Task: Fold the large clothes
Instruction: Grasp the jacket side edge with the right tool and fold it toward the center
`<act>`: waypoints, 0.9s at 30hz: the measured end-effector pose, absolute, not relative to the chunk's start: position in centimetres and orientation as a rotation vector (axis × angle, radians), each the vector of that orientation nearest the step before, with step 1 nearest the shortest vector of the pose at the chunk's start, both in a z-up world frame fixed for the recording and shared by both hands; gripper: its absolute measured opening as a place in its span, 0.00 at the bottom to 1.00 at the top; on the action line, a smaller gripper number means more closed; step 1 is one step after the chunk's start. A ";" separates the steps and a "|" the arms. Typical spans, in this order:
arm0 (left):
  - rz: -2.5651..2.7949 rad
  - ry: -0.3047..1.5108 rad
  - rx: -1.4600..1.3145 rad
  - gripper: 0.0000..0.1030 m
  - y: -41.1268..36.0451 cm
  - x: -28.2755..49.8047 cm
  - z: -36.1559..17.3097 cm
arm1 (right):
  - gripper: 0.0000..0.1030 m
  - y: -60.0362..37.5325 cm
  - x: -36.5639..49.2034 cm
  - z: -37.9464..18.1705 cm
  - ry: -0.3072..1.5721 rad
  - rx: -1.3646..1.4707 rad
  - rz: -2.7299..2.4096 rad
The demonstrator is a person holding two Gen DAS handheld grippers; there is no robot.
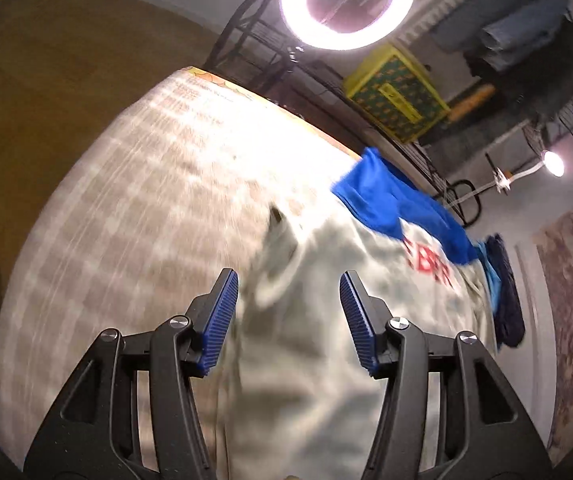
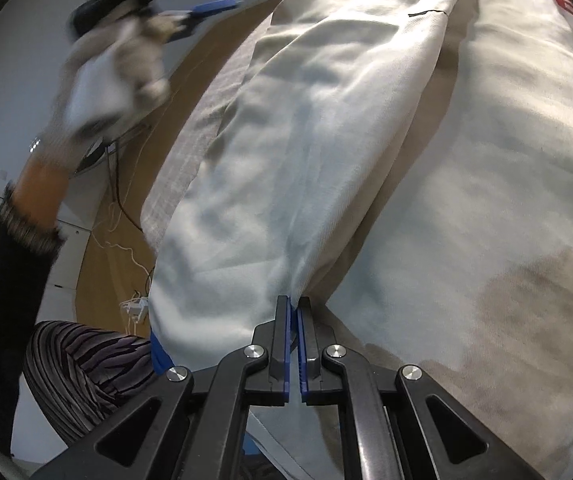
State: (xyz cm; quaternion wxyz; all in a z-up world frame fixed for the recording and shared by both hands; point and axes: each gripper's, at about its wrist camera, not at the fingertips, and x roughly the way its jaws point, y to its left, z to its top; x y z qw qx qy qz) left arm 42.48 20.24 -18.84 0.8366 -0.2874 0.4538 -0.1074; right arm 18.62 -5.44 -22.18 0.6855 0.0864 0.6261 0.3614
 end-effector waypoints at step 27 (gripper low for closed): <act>0.049 0.922 -0.571 0.00 21.1 48.5 -22.6 | 0.00 -5.9 18.3 -21.7 1.385 0.189 0.813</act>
